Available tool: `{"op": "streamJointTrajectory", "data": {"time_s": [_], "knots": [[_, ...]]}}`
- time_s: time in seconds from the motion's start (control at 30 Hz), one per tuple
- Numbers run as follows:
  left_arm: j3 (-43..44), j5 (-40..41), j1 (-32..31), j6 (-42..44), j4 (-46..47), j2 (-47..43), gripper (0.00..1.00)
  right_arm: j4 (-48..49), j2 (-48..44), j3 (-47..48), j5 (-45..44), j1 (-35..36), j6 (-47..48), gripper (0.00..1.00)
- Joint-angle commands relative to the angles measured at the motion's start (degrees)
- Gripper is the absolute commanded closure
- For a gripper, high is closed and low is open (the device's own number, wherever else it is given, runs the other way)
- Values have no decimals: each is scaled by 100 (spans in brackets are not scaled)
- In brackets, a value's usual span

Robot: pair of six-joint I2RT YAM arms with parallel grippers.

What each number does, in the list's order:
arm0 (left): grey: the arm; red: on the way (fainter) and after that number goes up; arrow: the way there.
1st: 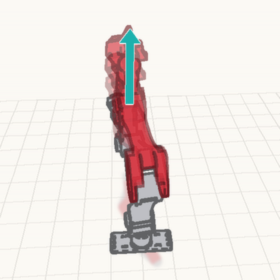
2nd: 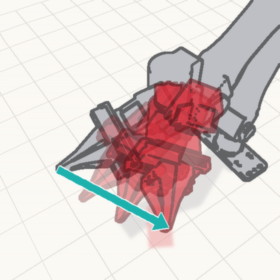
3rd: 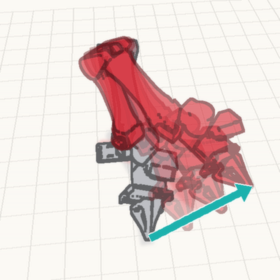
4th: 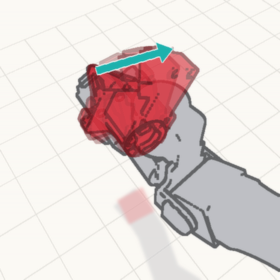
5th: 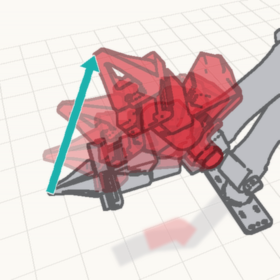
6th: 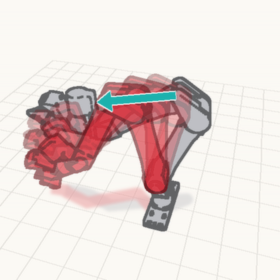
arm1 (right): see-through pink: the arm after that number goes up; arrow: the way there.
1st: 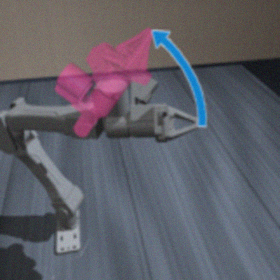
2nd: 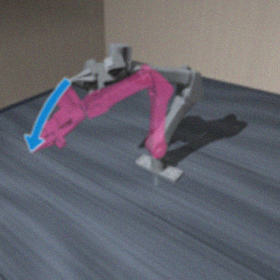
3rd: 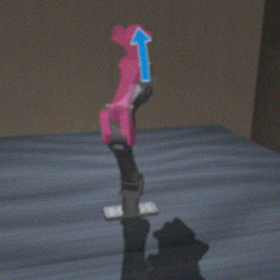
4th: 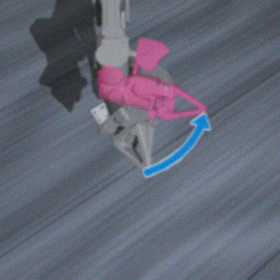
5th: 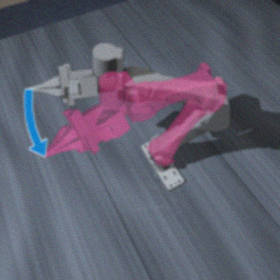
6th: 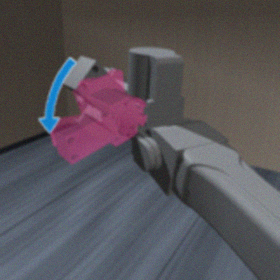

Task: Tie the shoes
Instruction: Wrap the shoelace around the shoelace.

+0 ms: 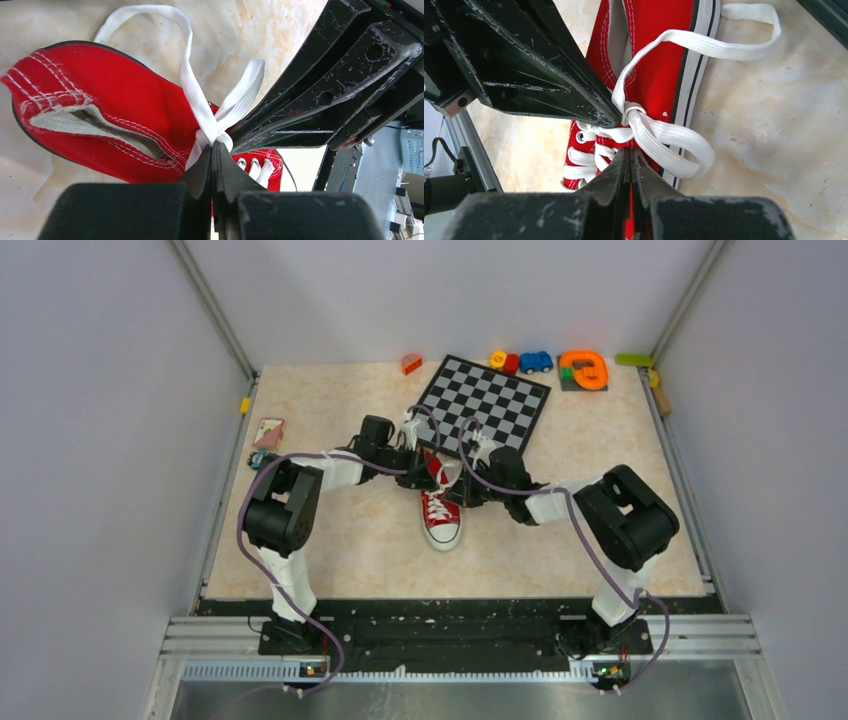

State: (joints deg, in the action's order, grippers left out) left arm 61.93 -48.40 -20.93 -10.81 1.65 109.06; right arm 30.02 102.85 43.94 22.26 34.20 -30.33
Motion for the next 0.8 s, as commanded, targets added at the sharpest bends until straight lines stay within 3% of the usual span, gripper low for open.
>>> {"op": "streamJointTrajectory", "data": {"time_s": [0.0, 0.77], "knots": [[126, 228, 63, 140, -141, -60, 100, 153, 89, 168, -183, 113, -53, 100], [274, 198, 63, 217, -499, 55, 100, 2178, 170, -316, -67, 131, -497, 94]]}}
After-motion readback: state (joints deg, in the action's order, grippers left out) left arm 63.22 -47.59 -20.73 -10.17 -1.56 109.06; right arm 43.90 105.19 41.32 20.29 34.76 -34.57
